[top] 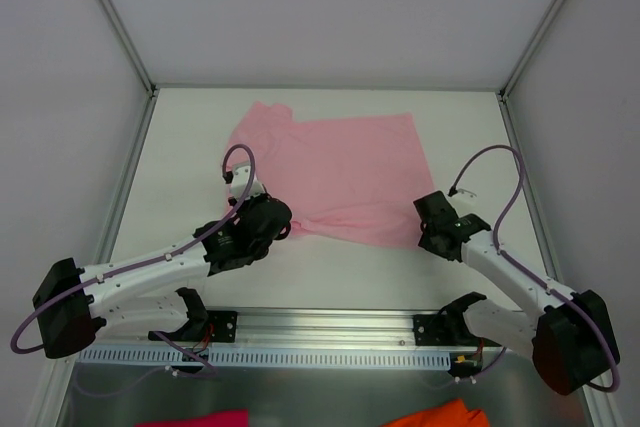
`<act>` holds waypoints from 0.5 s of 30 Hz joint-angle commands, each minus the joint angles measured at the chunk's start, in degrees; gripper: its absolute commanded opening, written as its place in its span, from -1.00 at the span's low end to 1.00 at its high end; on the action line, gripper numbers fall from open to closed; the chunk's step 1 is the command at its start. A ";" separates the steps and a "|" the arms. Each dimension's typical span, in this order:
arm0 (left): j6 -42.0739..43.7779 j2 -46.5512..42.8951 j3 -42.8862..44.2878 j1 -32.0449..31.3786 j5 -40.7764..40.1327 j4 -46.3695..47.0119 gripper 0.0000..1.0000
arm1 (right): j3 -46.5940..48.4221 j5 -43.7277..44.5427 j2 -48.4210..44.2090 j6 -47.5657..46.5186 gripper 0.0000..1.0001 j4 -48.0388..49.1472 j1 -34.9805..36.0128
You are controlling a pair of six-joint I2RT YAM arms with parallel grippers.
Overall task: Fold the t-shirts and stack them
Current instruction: Grap the side of the flattened tshirt closest away from the robot with both arms
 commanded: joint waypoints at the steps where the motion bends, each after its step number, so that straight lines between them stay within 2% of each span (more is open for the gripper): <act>1: 2.46 -0.37 -0.94 0.56 0.52 3.98 -1.00 | 2.23 4.68 0.57 1.63 -0.11 -1.85 -0.81; 15: 3.78 -1.25 -1.74 0.56 1.58 5.57 -1.00 | 1.88 3.81 3.65 0.66 -0.09 0.52 -3.18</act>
